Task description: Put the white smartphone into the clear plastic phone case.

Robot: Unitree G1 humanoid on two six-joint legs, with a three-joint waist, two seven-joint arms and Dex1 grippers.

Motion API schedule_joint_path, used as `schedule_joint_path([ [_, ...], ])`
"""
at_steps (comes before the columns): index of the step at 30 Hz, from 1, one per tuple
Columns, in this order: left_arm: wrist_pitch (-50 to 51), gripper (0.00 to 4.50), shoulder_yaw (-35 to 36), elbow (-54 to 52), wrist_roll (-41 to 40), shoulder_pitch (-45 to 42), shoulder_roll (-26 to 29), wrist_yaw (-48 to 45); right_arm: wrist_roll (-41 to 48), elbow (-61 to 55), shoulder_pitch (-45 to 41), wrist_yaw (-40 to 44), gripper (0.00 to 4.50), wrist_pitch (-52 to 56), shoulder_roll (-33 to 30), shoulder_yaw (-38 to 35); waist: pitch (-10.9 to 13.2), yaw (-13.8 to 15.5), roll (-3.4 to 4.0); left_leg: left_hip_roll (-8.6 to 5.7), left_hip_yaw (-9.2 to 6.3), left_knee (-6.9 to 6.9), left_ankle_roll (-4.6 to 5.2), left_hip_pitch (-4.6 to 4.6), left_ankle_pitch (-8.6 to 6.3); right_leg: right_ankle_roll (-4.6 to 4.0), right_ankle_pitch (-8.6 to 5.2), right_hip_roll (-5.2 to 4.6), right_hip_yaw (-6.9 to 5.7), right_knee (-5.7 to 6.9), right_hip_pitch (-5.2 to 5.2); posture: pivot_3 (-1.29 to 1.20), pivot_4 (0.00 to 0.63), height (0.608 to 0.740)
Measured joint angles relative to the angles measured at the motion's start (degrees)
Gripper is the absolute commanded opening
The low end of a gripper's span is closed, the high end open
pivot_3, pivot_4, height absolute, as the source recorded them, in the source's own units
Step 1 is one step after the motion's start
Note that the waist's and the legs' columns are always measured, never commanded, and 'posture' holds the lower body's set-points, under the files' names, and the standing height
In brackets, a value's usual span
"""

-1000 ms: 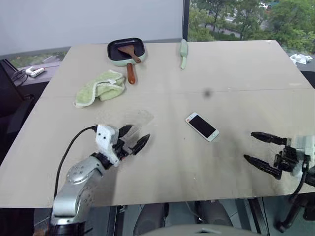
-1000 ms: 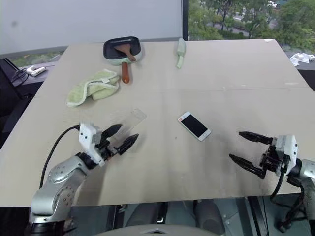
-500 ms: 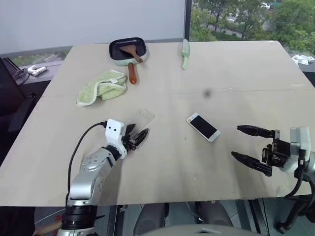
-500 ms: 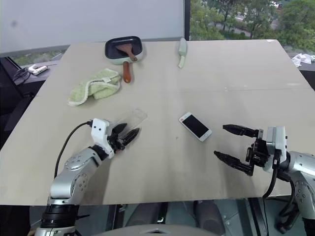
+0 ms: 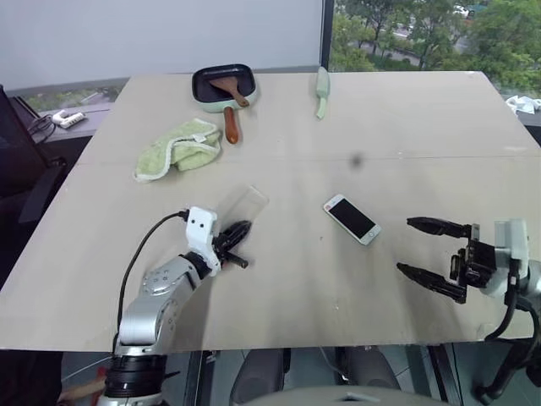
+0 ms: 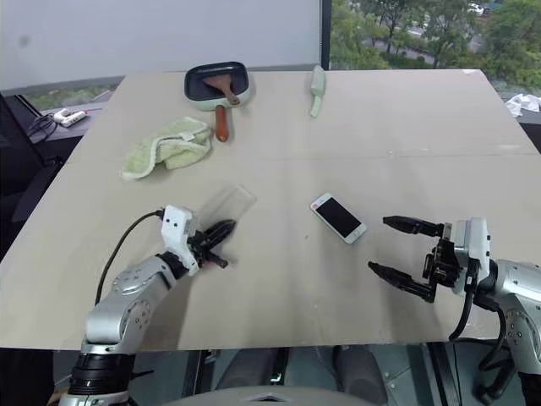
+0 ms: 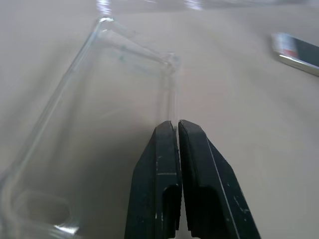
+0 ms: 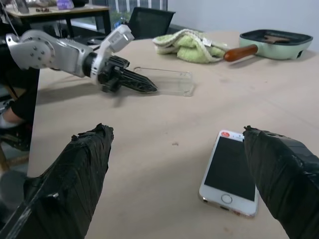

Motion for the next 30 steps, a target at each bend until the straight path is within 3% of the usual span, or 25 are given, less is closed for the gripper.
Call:
schedule_joint_path([
  [10, 2.2, 0.11, -9.6, -8.7, -6.3, 3.0, 9.4, -19.6, -5.2, 6.2, 4.2, 4.5, 4.5, -5.9, -2.5, 0.0, 0.0, 0.0, 0.03, 0.05, 0.08, 0.0, 0.0, 0.05, 0.0, -0.09, -0.05, 0.03, 0.06, 0.01, 0.01, 0.0, 0.15, 0.74],
  [14, 1.6, 0.11, -13.2, -8.6, -6.3, 1.9, 10.1, -23.7, -5.3, 6.4, 5.1, 4.6, 4.5, -7.0, -2.5, -0.2, 0.0, 0.0, 0.01, 0.05, 0.07, 0.0, 0.01, 0.04, 0.0, -0.08, -0.04, 0.04, 0.06, 0.01, 0.01, 0.0, 0.15, 0.74],
  [17, -0.7, 0.11, -12.4, -7.0, -5.5, 0.0, 6.1, -21.2, -5.2, 6.3, 6.8, 4.1, 4.5, -7.5, -2.6, -0.5, 0.0, 0.1, 0.0, 0.05, 0.03, 0.03, 0.01, 0.02, 0.0, -0.03, -0.02, 0.03, 0.02, 0.01, 0.02, 0.0, 0.15, 0.74],
  [23, -3.3, 2.93, -6.0, -7.1, -6.2, 1.6, 0.8, -13.2, -5.3, 6.1, 8.6, 3.6, 4.5, -8.6, -2.7, -1.4, 0.0, -0.1, 0.0, 0.1, 0.05, 0.01, 0.01, 0.05, 0.0, -0.02, -0.01, -0.04, 0.08, 0.0, 0.01, 0.0, 0.15, 0.74],
  [25, -3.3, 3.66, -5.1, -7.1, -4.7, 2.8, -0.4, -8.6, -5.3, 6.1, 8.3, 3.5, 4.5, -8.8, -2.7, -1.4, 0.0, 0.0, -0.01, 0.09, 0.05, 0.03, 0.01, 0.05, 0.0, -0.01, -0.01, -0.02, 0.08, 0.0, 0.03, 0.0, 0.15, 0.74],
  [30, -1.8, 3.66, -5.8, -7.2, 1.1, 3.6, -2.3, 0.3, -5.3, 6.6, 6.4, 3.5, 4.5, -8.9, -2.9, -1.2, 0.0, 0.1, -0.03, 0.03, 0.04, 0.06, 0.01, 0.03, 0.0, 0.0, 0.0, 0.04, 0.04, 0.0, 0.05, 0.0, 0.15, 0.74],
])
